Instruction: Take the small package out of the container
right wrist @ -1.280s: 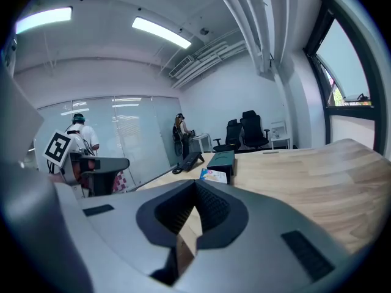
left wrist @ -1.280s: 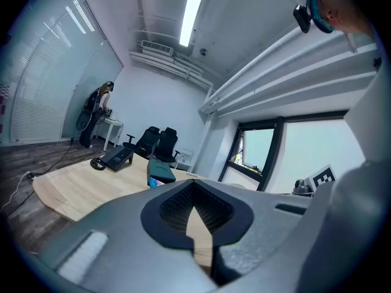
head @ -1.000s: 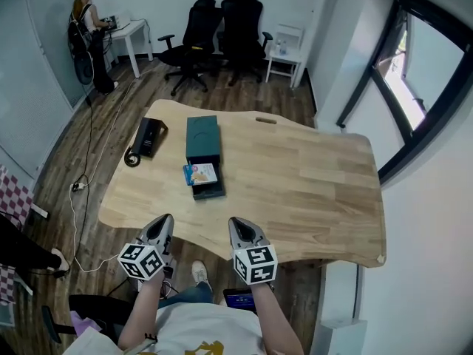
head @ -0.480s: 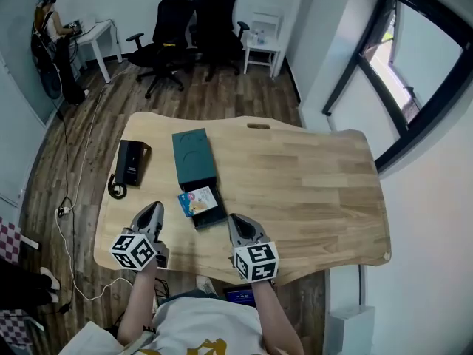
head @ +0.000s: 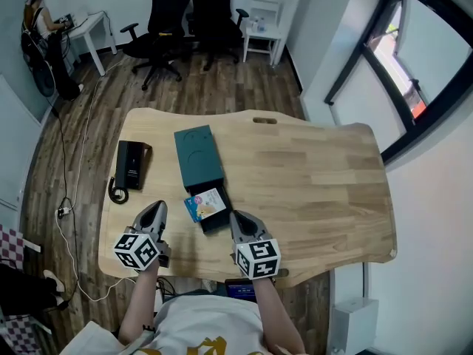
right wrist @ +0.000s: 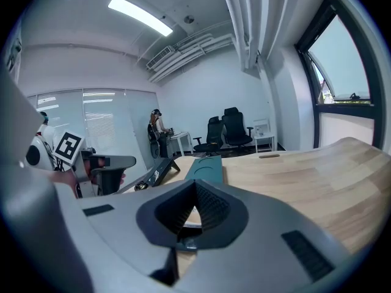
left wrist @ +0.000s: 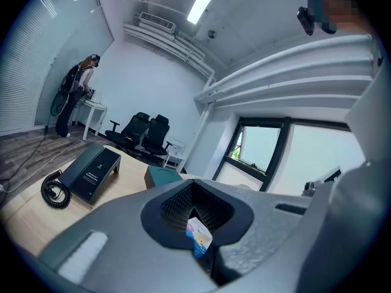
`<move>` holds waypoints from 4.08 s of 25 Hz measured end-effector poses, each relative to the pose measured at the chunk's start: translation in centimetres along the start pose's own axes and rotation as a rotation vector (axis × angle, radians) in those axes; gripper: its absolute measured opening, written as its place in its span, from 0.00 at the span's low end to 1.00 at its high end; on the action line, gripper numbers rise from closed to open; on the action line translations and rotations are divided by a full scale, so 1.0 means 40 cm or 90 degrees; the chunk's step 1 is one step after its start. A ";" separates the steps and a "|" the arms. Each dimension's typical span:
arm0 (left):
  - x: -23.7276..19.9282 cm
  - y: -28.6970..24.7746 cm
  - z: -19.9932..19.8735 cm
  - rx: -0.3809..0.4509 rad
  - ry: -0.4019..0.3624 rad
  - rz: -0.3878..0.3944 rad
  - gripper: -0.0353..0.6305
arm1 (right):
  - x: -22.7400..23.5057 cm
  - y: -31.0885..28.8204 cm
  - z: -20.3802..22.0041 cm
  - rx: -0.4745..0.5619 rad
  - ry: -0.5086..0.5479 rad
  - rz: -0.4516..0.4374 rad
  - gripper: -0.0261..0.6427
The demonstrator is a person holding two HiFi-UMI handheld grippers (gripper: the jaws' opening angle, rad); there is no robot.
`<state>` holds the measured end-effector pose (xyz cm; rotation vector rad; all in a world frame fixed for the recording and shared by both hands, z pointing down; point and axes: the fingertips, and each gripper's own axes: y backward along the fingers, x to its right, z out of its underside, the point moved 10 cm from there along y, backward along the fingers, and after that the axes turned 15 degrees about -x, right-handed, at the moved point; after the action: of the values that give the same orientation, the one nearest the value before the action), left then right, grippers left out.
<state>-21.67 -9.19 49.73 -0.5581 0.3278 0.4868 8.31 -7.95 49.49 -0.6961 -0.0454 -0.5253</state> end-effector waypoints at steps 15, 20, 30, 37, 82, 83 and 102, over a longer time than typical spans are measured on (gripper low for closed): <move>-0.016 -0.037 0.038 -0.048 0.009 -0.003 0.05 | 0.024 -0.037 0.003 -0.015 0.018 -0.014 0.04; -0.018 -0.051 0.068 -0.084 0.026 -0.009 0.05 | 0.028 -0.048 0.004 -0.024 0.002 -0.046 0.04; -0.023 -0.112 0.115 -0.148 0.053 0.008 0.05 | 0.067 -0.077 0.031 -0.039 -0.005 -0.032 0.04; -0.039 -0.153 0.138 -0.189 0.082 0.039 0.05 | 0.081 -0.109 0.048 -0.052 -0.016 -0.032 0.04; -0.093 -0.265 0.192 -0.227 0.377 0.180 0.19 | 0.138 -0.195 0.074 -0.103 -0.069 -0.055 0.04; -0.091 -0.256 0.185 -0.221 0.370 0.179 0.19 | 0.133 -0.188 0.074 -0.101 -0.067 -0.055 0.04; -0.014 -0.178 0.132 -0.190 0.334 0.270 0.19 | 0.052 -0.074 0.059 -0.056 0.002 -0.020 0.04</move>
<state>-17.55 -11.62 57.24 -0.9149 0.8945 0.8047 9.00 -9.30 53.54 -0.7815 -0.0306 -0.5604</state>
